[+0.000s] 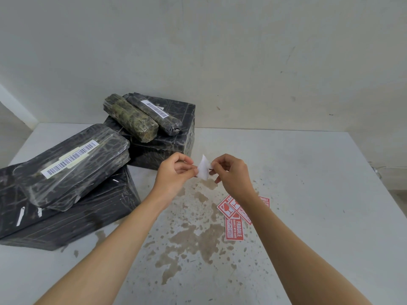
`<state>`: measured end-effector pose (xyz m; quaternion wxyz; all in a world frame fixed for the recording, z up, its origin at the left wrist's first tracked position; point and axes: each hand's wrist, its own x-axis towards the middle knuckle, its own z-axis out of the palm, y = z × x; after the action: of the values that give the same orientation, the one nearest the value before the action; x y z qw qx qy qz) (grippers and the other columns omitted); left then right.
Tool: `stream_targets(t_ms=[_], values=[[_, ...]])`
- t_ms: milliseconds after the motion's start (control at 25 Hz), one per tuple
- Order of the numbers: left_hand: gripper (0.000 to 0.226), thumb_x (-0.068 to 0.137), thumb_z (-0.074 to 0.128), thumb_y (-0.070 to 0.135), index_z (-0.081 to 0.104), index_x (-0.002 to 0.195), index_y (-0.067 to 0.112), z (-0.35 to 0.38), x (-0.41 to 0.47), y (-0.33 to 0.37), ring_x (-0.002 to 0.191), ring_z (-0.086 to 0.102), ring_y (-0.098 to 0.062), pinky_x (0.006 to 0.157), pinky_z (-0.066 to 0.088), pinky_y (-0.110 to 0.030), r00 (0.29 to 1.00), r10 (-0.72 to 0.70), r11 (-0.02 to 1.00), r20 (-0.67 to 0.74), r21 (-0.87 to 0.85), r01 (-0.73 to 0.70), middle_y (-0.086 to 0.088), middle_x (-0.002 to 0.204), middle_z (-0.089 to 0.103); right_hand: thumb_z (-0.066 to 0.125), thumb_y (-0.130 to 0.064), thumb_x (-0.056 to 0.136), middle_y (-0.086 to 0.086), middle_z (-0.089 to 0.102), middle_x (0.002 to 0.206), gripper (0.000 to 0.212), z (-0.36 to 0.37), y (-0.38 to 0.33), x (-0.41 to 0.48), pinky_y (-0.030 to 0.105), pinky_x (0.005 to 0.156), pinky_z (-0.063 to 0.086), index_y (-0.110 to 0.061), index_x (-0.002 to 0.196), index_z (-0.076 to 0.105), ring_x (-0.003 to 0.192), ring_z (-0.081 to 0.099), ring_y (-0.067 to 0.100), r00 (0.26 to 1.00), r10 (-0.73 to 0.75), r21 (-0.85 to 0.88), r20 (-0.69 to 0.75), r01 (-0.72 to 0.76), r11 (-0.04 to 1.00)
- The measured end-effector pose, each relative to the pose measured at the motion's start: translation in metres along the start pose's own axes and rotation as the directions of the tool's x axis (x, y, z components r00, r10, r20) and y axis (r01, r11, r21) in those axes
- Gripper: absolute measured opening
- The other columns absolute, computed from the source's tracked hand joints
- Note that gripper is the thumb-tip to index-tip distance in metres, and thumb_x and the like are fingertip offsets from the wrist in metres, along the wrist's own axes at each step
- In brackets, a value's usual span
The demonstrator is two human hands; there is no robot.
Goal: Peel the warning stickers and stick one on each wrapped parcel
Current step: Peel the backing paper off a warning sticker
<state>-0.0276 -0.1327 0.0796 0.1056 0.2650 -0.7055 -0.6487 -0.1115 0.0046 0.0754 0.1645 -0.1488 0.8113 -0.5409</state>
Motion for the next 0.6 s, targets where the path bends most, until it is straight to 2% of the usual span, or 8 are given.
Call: stream_targets(t_ms=[120, 200, 280, 360, 440, 520, 600], values=[[0.019, 0.079, 0.071, 0.002, 0.058, 0.088, 0.012, -0.004, 0.000, -0.016, 0.077, 0.066, -0.010, 0.075, 0.051, -0.019, 0.998, -0.053, 0.997, -0.014, 0.057, 0.054, -0.003, 0.083, 0.070, 0.051, -0.009, 0.094, 0.005, 0.067, 0.077, 0.012, -0.002, 0.020, 0.004, 0.024, 0.056, 0.054, -0.004, 0.091, 0.062, 0.064, 0.064, 0.015, 0.983, 0.151, 0.007, -0.104, -0.152, 0.988], [0.018, 0.080, 0.070, 0.003, 0.058, 0.085, 0.015, -0.009, 0.001, -0.025, 0.081, 0.064, -0.013, 0.077, 0.050, -0.023, 0.995, -0.086, 0.993, -0.042, 0.073, 0.089, -0.003, 0.084, 0.068, 0.050, -0.010, 0.095, 0.006, 0.066, 0.078, 0.014, -0.007, 0.035, 0.006, 0.021, 0.053, 0.051, -0.003, 0.095, 0.063, 0.062, 0.062, 0.015, 0.947, 0.275, 0.010, -0.166, -0.277, 0.961], [0.015, 0.079, 0.070, 0.003, 0.061, 0.084, 0.014, -0.013, 0.004, -0.029, 0.083, 0.064, -0.015, 0.080, 0.051, -0.027, 0.993, -0.100, 0.991, -0.057, 0.089, 0.105, -0.004, 0.085, 0.069, 0.052, -0.009, 0.095, 0.005, 0.065, 0.077, 0.015, -0.011, 0.050, 0.008, 0.020, 0.052, 0.050, -0.001, 0.098, 0.064, 0.062, 0.061, 0.014, 0.921, 0.361, -0.053, -0.146, -0.372, 0.927], [0.012, 0.080, 0.068, 0.002, 0.066, 0.081, 0.014, -0.014, 0.007, -0.031, 0.087, 0.065, -0.014, 0.081, 0.052, -0.027, 0.993, -0.102, 0.988, -0.050, 0.115, 0.108, -0.002, 0.087, 0.069, 0.055, -0.008, 0.093, 0.007, 0.066, 0.077, 0.016, -0.010, 0.063, 0.008, 0.026, 0.057, 0.056, 0.002, 0.098, 0.066, 0.063, 0.062, 0.016, 0.904, 0.424, -0.134, -0.063, -0.428, 0.894], [0.016, 0.081, 0.067, 0.002, 0.071, 0.081, 0.017, -0.010, 0.008, -0.032, 0.091, 0.064, -0.010, 0.083, 0.051, -0.025, 0.993, -0.114, 0.984, -0.027, 0.133, 0.117, 0.003, 0.091, 0.070, 0.057, -0.009, 0.092, 0.010, 0.067, 0.080, 0.016, -0.005, 0.071, 0.007, 0.033, 0.065, 0.057, 0.001, 0.097, 0.069, 0.064, 0.062, 0.020, 0.886, 0.464, -0.204, 0.006, -0.453, 0.868], [0.019, 0.082, 0.067, 0.003, 0.074, 0.084, 0.021, -0.005, 0.009, -0.034, 0.092, 0.065, -0.008, 0.084, 0.051, -0.025, 0.993, -0.122, 0.984, -0.007, 0.128, 0.122, 0.005, 0.094, 0.071, 0.058, -0.012, 0.092, 0.009, 0.066, 0.084, 0.016, 0.002, 0.073, 0.004, 0.028, 0.064, 0.054, -0.003, 0.098, 0.070, 0.066, 0.060, 0.018, 0.885, 0.464, -0.291, 0.045, -0.432, 0.854], [0.020, 0.081, 0.067, 0.003, 0.074, 0.085, 0.022, -0.001, 0.009, -0.036, 0.093, 0.065, -0.009, 0.084, 0.051, -0.024, 0.991, -0.137, 0.984, -0.002, 0.115, 0.136, 0.004, 0.095, 0.071, 0.057, -0.013, 0.092, 0.010, 0.069, 0.093, 0.018, 0.005, 0.073, 0.004, 0.027, 0.070, 0.053, -0.005, 0.102, 0.071, 0.071, 0.060, 0.016, 0.910, 0.412, -0.392, 0.047, -0.362, 0.846]])
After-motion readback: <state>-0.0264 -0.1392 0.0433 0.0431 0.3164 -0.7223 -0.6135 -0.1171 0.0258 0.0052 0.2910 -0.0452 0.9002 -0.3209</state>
